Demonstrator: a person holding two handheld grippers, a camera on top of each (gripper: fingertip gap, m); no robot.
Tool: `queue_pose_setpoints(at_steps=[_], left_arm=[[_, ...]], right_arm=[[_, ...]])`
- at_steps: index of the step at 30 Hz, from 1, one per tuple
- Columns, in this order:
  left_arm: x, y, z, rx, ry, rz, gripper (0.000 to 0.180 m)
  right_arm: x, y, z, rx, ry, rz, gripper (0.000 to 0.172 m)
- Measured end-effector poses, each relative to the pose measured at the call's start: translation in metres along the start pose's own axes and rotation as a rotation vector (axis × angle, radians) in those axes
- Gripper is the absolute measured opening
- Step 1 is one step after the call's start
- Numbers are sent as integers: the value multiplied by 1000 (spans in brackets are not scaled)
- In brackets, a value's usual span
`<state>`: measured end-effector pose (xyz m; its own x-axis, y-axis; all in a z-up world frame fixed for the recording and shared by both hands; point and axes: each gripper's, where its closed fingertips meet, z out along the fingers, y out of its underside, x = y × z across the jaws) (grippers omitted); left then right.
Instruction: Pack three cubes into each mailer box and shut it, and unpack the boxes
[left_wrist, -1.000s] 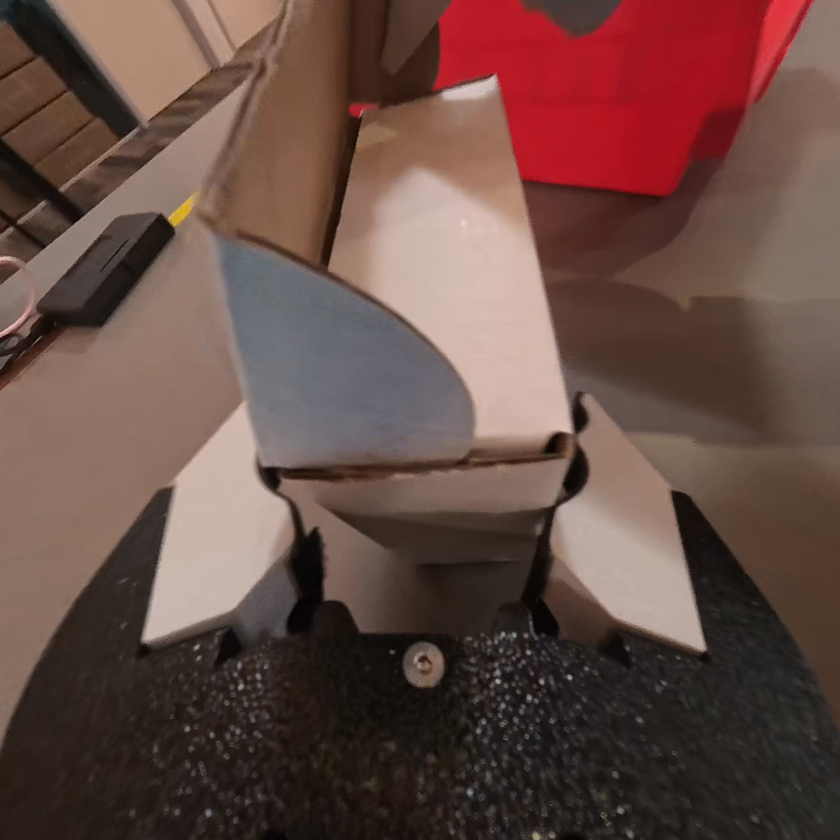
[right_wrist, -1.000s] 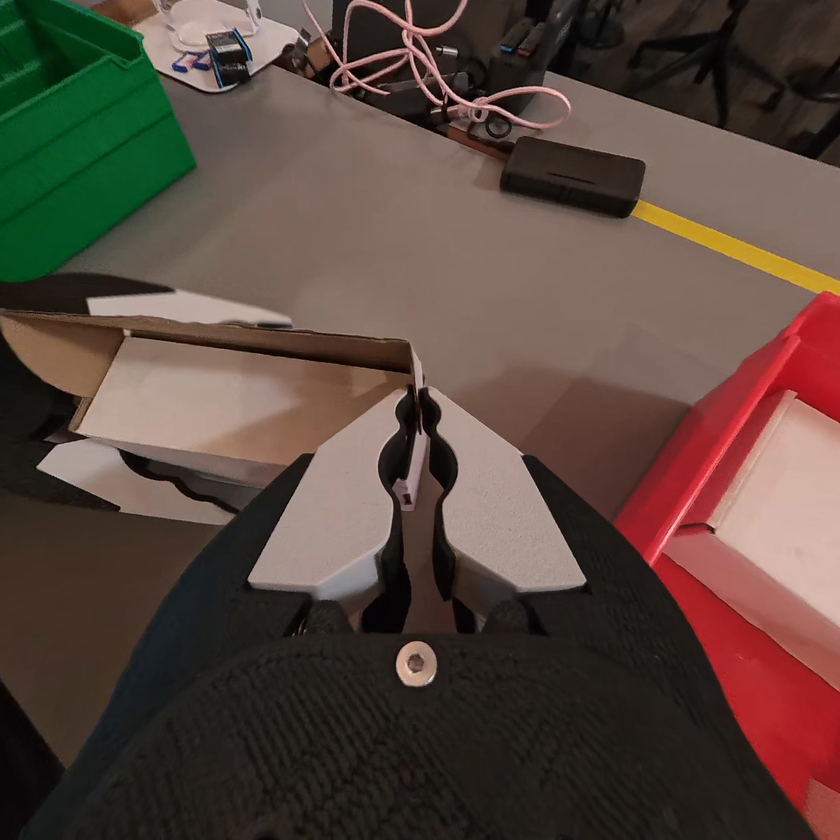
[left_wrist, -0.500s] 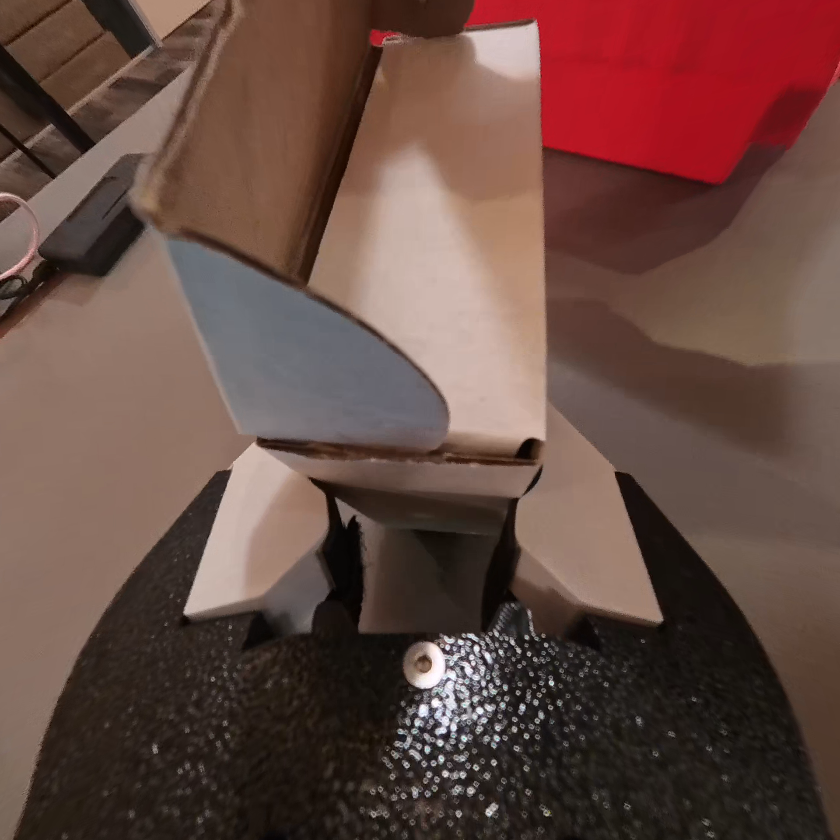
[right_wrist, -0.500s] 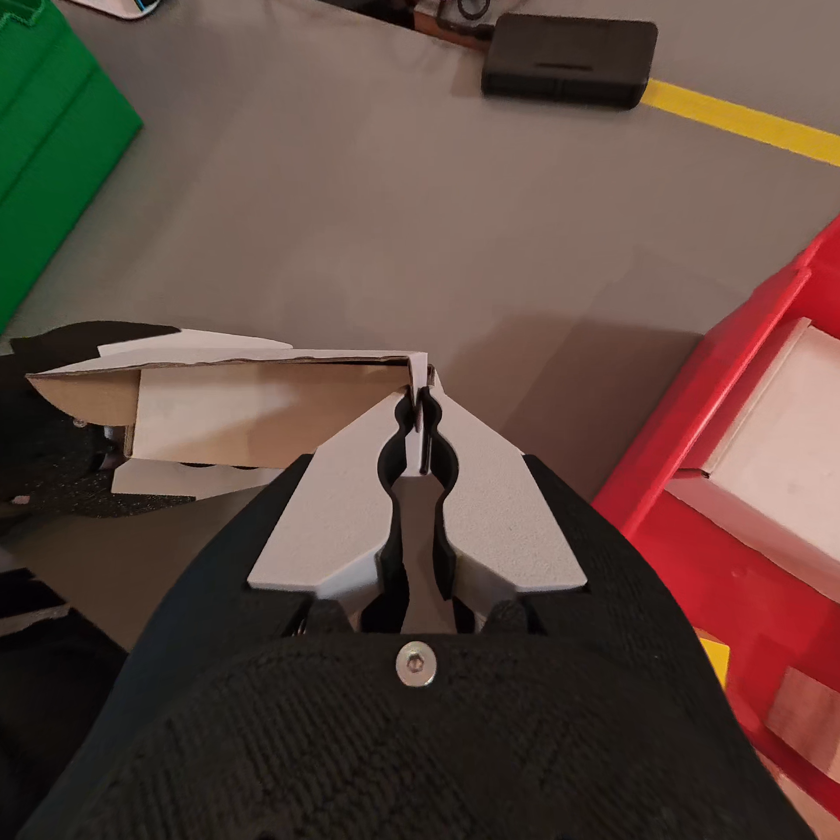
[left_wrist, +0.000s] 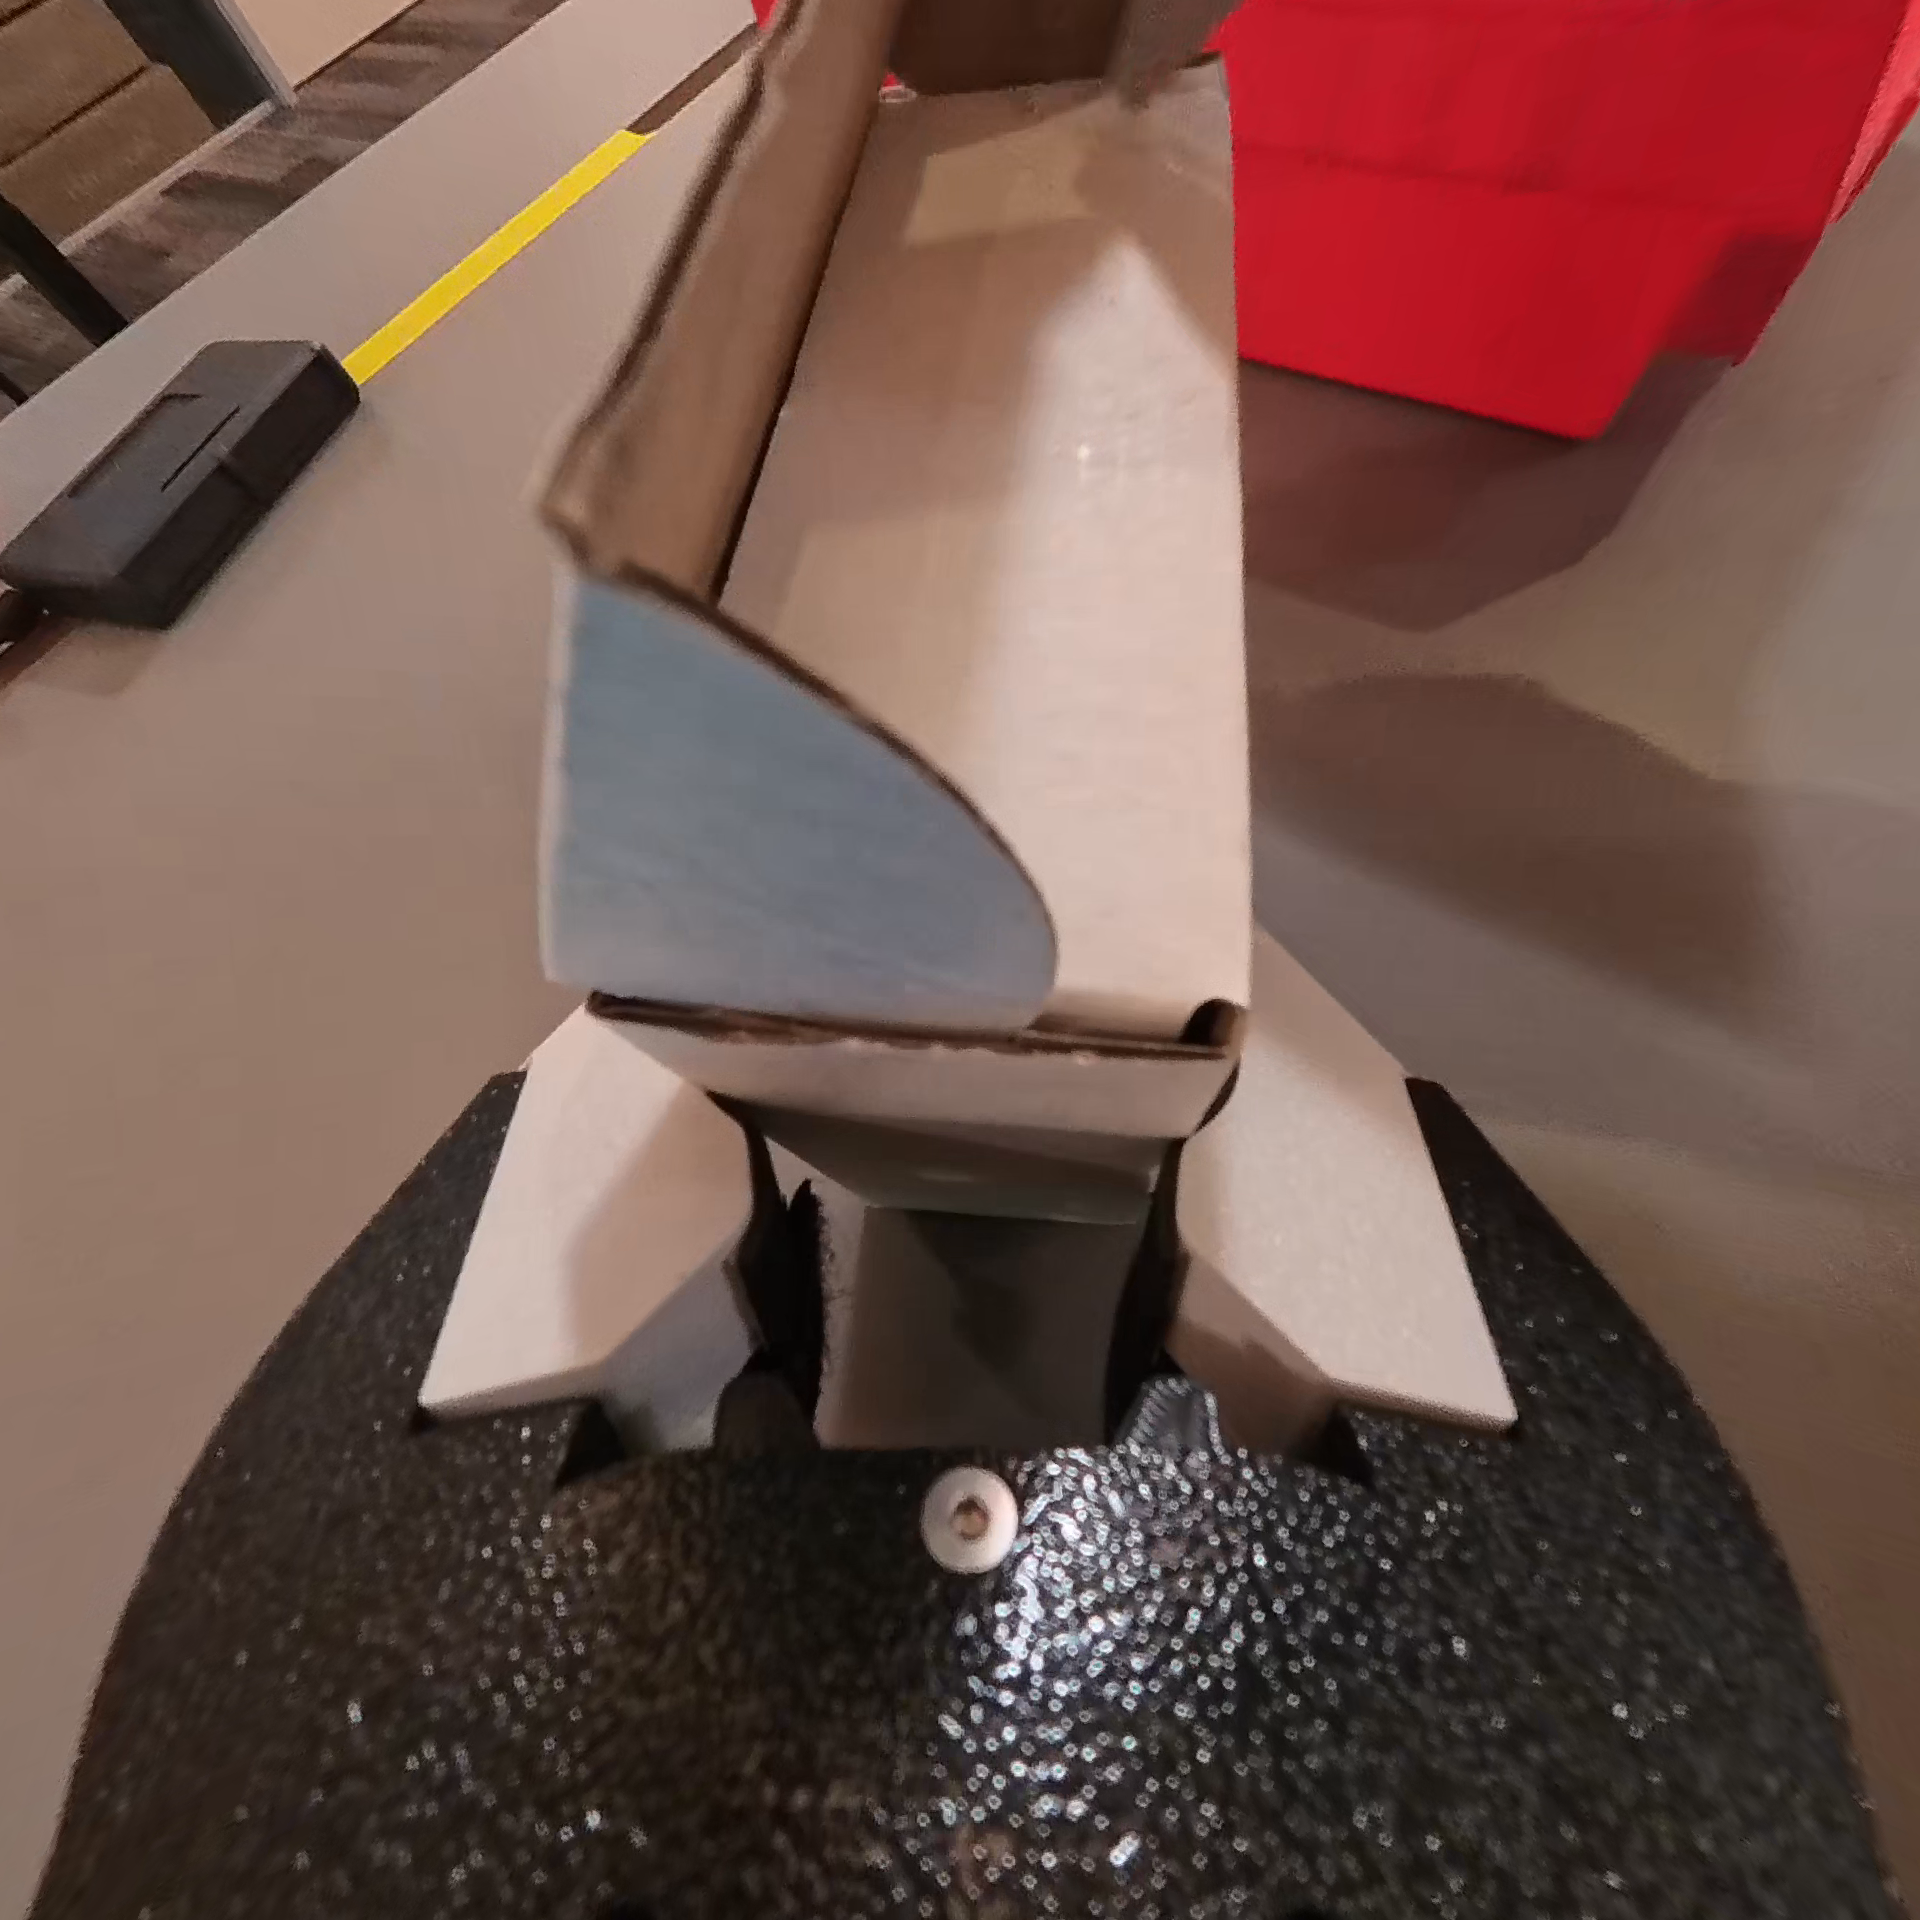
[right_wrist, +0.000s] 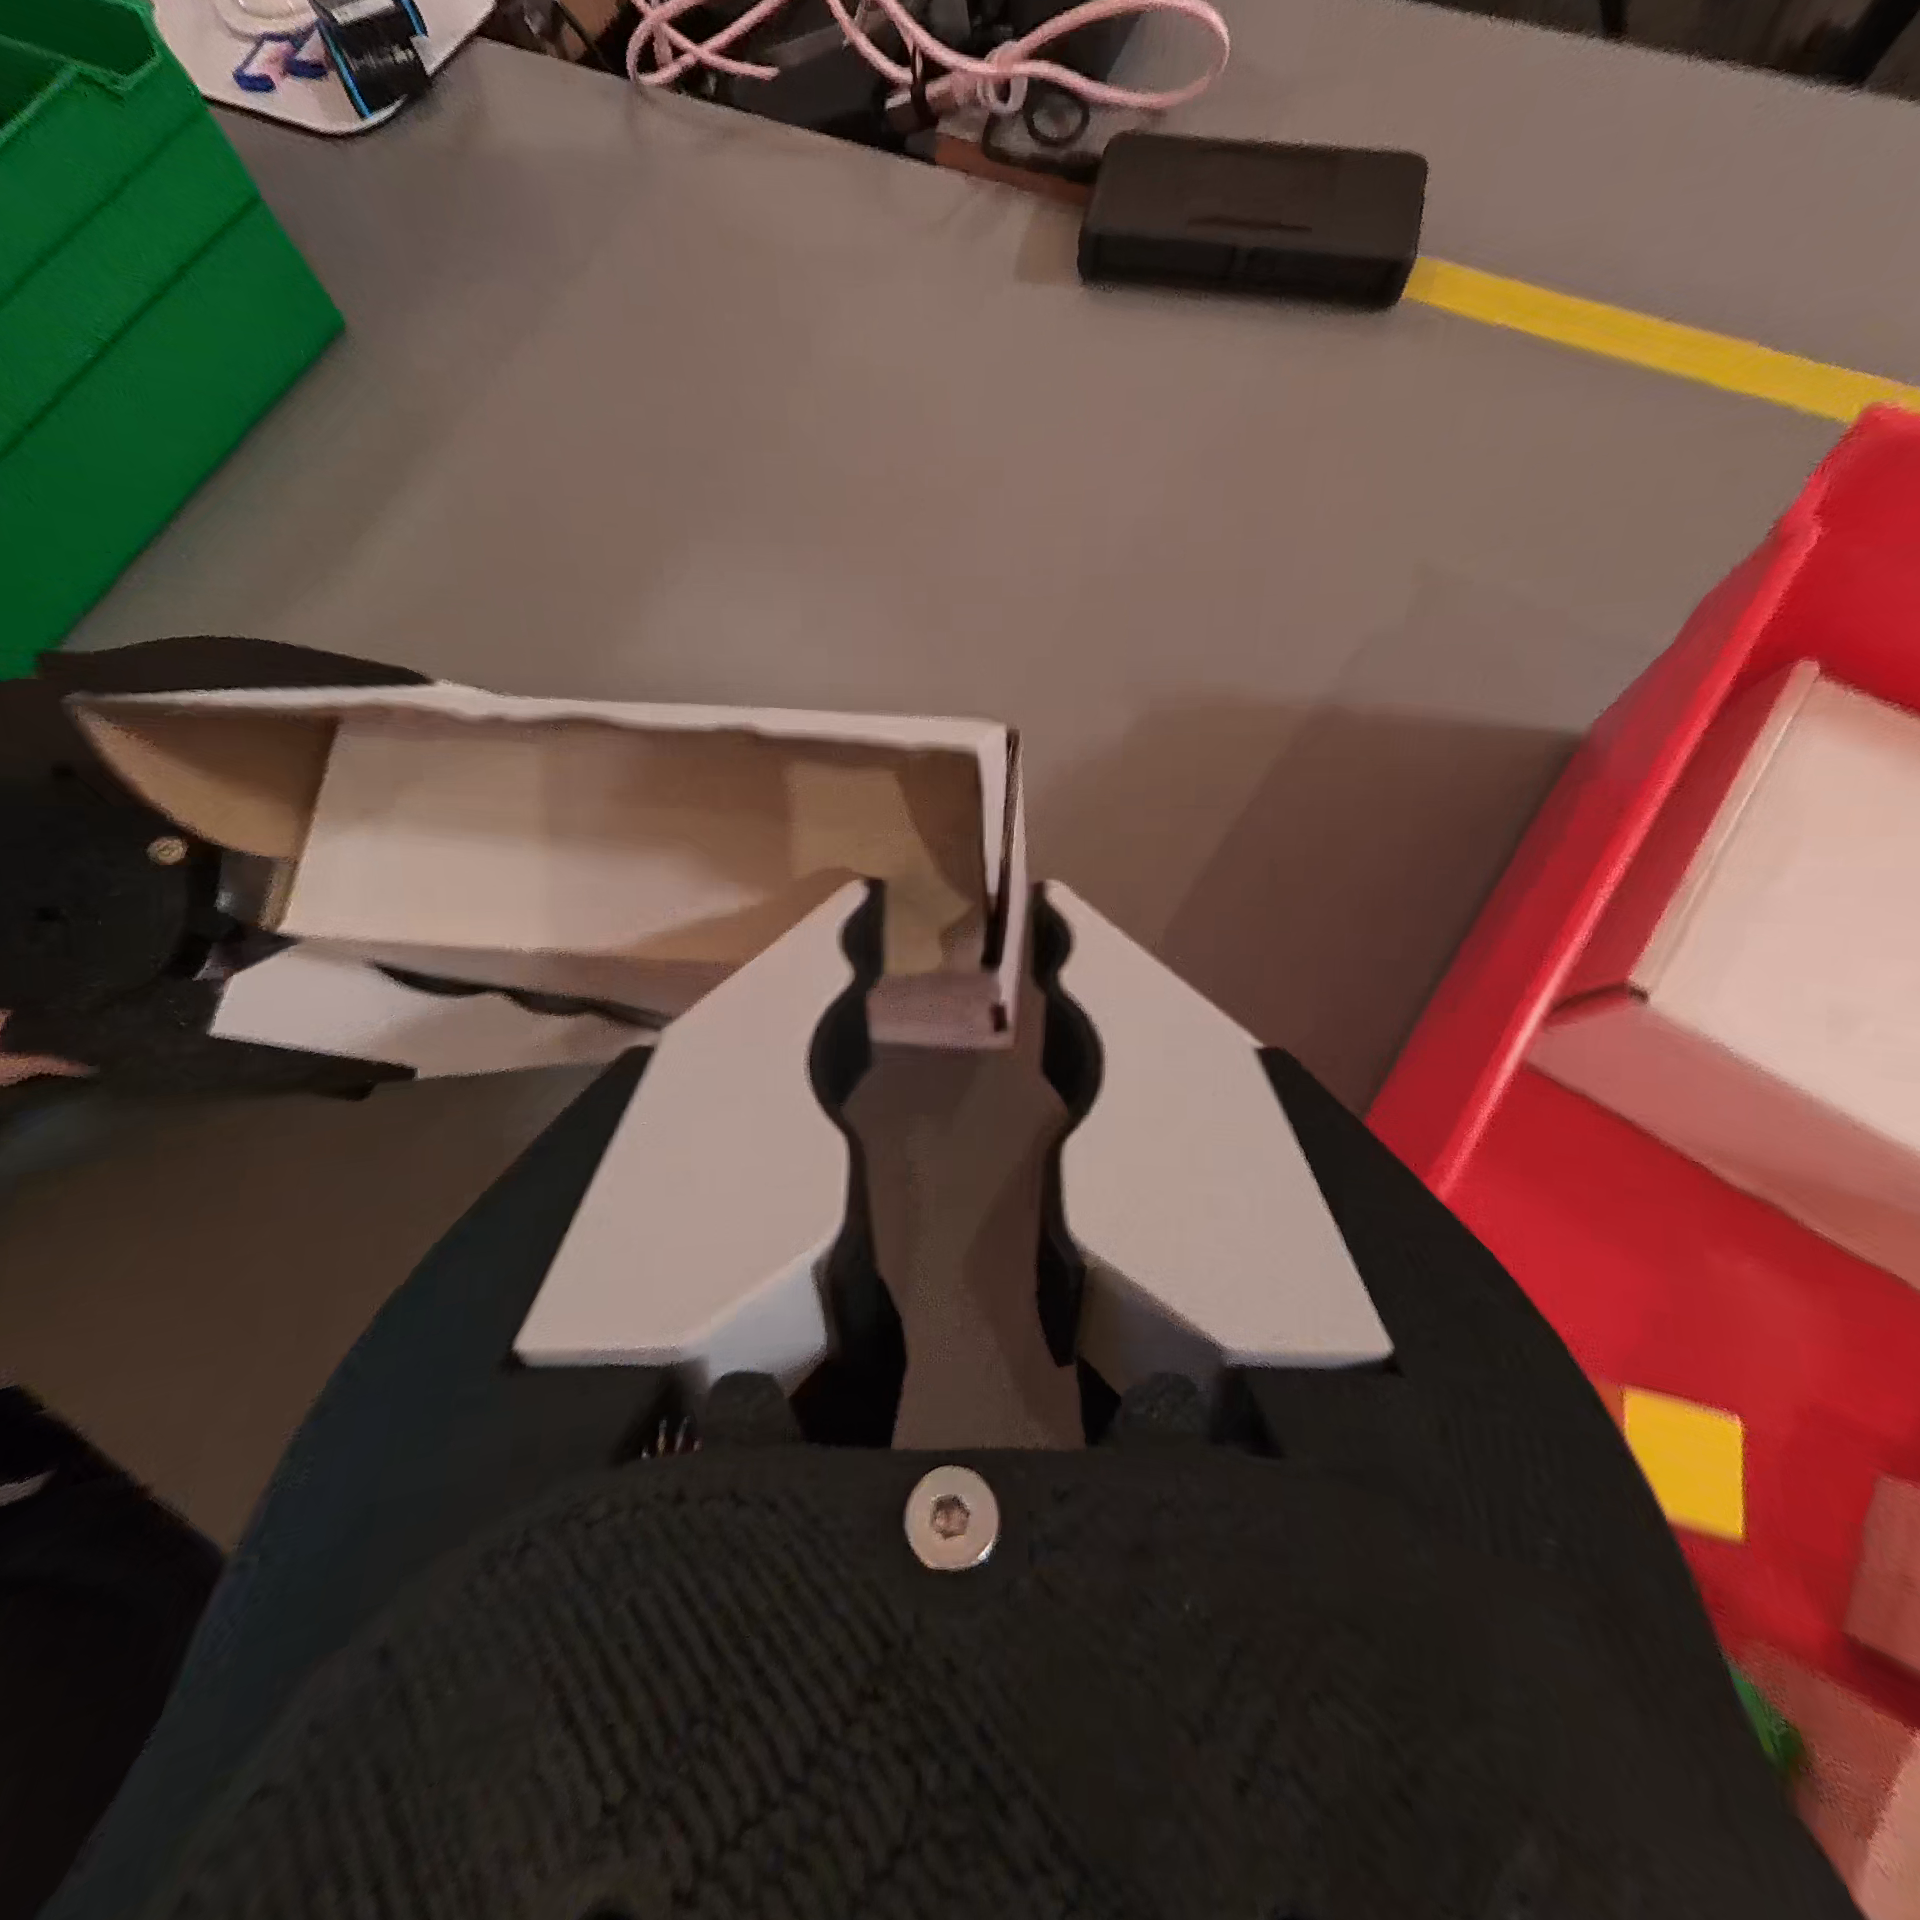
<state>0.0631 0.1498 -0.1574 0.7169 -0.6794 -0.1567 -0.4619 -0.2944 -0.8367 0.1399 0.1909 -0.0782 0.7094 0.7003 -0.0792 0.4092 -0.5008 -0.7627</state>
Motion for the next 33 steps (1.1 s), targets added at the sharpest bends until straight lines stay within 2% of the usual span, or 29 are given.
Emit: queue_pose_setpoints(at_steps=[1,3,7,10,13,18,25,30,33], left_arm=[[0,0,0,2,5,-3,81],[0,-1,0,6,14,3,81],[2,-2,1,18,28,22,82],[4,-2,0,36,55,12,81],[4,-2,0,51,68,0,81],[3,-2,0,47,61,-9,81],[3,-2,0,39,61,-12,81],[3,-2,0,39,61,-15,81],[4,-2,1,38,62,-12,81]], right_arm=[[-2,1,-8,-1,14,4,35],[-6,-10,-29,76,58,-32,29],[-42,-63,-51,352,39,-220,0],[-63,-80,-36,361,42,-372,0],[-65,-73,-10,247,31,-413,0],[-61,-44,6,133,-59,-306,0],[-61,-19,6,156,-92,-244,0],[-60,-7,10,232,-93,-232,0],[-60,-3,12,330,-76,-253,0]])
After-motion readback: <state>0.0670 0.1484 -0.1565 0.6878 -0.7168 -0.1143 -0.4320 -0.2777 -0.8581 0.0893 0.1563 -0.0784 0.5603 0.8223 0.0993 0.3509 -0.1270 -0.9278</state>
